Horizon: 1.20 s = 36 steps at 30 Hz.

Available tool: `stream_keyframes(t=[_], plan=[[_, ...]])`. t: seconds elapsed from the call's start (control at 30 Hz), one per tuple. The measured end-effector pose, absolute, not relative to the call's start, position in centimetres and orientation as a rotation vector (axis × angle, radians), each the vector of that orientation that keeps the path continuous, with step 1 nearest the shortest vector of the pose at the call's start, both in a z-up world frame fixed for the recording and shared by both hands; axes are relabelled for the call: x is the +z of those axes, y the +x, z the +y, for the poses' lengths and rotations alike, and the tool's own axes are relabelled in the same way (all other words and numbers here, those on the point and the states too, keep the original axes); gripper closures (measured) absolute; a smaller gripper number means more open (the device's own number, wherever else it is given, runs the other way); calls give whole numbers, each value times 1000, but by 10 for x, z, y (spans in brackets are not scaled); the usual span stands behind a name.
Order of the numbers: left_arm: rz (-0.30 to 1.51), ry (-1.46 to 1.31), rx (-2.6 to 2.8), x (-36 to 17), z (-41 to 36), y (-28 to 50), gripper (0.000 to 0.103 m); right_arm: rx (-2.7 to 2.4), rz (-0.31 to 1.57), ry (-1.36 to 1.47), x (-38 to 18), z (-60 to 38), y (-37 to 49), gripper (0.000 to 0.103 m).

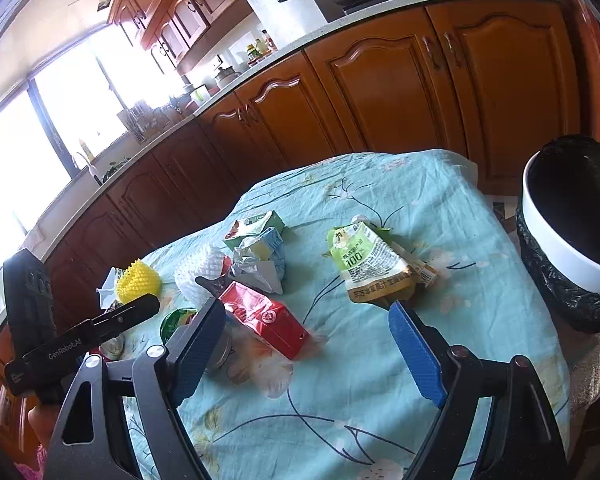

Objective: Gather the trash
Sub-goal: 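Grasp the white foam fruit net with left tool while right tool grasps a crumpled wrapper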

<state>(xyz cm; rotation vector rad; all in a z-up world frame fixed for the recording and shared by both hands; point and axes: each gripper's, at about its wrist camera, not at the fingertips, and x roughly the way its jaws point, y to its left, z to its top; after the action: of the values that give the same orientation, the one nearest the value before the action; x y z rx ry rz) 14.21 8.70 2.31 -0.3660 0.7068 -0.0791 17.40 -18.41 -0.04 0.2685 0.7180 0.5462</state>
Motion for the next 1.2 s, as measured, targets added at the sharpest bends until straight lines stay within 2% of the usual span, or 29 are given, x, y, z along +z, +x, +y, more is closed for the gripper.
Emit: stream_keyframes(t=[0.73, 1.13, 1.2], plan=[[731, -396, 34, 14, 155, 186, 46, 648, 801, 255, -1, -106, 234, 19], [832, -359, 17, -16, 160, 233, 46, 620, 948, 269, -25, -71, 297, 39], [838, -351, 4, -21, 156, 235, 48, 621, 980, 261, -33, -67, 302, 51]])
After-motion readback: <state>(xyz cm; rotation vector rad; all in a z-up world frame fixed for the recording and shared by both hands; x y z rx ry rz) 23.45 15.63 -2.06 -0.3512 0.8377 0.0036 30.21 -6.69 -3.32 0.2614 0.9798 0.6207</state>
